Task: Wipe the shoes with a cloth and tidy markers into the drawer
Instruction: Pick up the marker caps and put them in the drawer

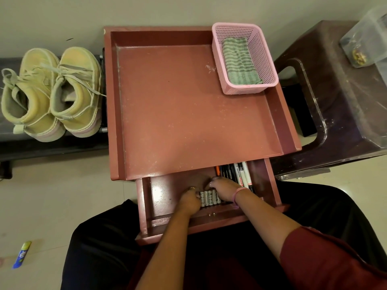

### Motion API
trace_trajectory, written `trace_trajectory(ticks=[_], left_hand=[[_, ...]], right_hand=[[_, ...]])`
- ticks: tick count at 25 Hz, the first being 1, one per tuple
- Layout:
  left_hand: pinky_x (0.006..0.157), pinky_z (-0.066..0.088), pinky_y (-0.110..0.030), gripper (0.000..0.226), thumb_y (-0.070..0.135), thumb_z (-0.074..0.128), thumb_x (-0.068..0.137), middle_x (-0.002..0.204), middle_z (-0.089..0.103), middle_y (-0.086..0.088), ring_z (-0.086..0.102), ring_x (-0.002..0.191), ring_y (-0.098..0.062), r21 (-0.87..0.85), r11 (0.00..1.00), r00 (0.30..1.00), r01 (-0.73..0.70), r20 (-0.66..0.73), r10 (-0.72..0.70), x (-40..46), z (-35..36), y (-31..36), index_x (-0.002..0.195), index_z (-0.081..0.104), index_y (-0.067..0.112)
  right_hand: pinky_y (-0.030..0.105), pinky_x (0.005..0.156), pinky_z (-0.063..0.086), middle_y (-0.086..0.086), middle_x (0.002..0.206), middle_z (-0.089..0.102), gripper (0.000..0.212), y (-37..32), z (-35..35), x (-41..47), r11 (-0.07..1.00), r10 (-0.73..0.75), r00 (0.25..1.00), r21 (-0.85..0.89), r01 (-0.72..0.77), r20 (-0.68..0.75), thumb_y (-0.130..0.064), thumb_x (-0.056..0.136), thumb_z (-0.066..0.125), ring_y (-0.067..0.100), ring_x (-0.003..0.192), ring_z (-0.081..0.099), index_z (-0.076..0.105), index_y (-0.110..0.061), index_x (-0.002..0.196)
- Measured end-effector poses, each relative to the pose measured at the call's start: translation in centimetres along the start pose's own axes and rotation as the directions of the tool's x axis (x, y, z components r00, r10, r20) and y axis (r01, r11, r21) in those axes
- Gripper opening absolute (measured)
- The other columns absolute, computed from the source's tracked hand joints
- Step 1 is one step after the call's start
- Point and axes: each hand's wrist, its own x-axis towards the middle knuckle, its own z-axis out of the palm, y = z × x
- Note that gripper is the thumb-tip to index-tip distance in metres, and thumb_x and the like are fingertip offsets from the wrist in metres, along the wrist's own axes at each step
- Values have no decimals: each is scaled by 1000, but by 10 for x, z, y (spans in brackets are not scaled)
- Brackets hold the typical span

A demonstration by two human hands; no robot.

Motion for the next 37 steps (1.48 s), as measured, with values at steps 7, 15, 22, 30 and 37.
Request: trace_trajectory(ticks=[7, 15, 22, 30, 37], left_hand=[[96, 49, -42, 31, -6, 45, 90, 119, 62, -24, 61, 111, -34, -124, 990, 998, 62, 7, -61, 0, 1, -3, 118, 58, -3], [94, 45, -28, 27, 2, 51, 92, 120, 64, -16, 59, 112, -26, -59, 998, 999, 30, -32, -32, -10, -3, -1, 115, 65, 1], [82, 44, -25, 27, 2, 48, 93, 110, 66, -15, 60, 112, -27, 17, 1000, 1000, -8, 3, 8, -23, -4, 6, 112, 66, -3], [77, 41, -25, 26, 0, 45, 91, 108, 66, -15, 58, 105, -27, 0, 995, 976, -96, -197, 94, -62, -25, 10, 103, 68, -1], [106, 39, -31, 32, 11, 49, 95, 128, 60, -8, 54, 119, -23, -157, 978, 933, -137, -352, 74, -131, -66, 7, 124, 62, 6]], right_hand=[[32, 106, 37, 14, 136, 48, 60, -1, 3, -2, 999, 0, 1000, 44, -1, 19, 19, 80, 36, 29, 123, 49, 56, -7, 130], [17, 85, 43, 6, 134, 54, 66, 15, -25, -34, 895, 162, 985, 429, -120, -64, 21, 79, 31, 18, 118, 54, 57, -14, 127], [18, 92, 42, 8, 127, 59, 53, 29, -28, -81, 835, 272, 950, 529, -155, -152, 16, 90, 29, 14, 107, 57, 60, -9, 125], [11, 86, 42, 10, 119, 63, 51, -7, -32, -109, 821, 258, 932, 566, -73, -255, 14, 89, 28, 17, 104, 60, 62, -7, 119], [11, 84, 46, 8, 113, 64, 49, -75, -58, -115, 835, 101, 922, 536, 127, -375, 14, 89, 29, 20, 102, 63, 64, -8, 115]])
